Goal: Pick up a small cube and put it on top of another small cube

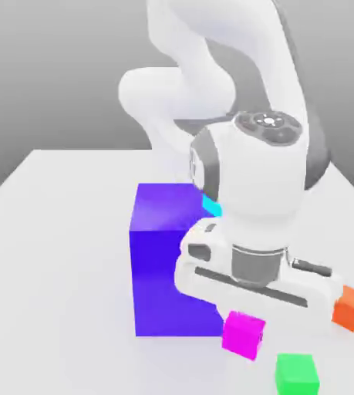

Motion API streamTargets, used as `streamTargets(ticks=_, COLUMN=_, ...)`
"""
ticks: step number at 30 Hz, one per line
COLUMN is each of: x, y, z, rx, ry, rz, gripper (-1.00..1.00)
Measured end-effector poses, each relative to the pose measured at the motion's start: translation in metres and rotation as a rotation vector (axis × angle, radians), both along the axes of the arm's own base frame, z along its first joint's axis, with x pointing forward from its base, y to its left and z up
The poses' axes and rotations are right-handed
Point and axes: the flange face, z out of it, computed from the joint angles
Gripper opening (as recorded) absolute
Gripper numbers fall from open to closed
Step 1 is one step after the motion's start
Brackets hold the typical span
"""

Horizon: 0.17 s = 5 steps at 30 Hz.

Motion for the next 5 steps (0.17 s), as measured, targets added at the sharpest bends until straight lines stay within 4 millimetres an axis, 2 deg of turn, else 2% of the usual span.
streamTargets(ticks=1, x=-0.001, y=0.009, z=-0.013, rx=0.0, ry=-0.001, rz=0.015, gripper=-1.0)
streamTargets(ticks=2, x=-0.002, y=0.013, z=-0.026, rx=0.0, ry=-0.001, rz=0.024, gripper=1.0)
streamTargets(ticks=5, x=-0.002, y=0.013, z=-0.026, rx=0.0, ry=-0.001, rz=0.024, gripper=1.0)
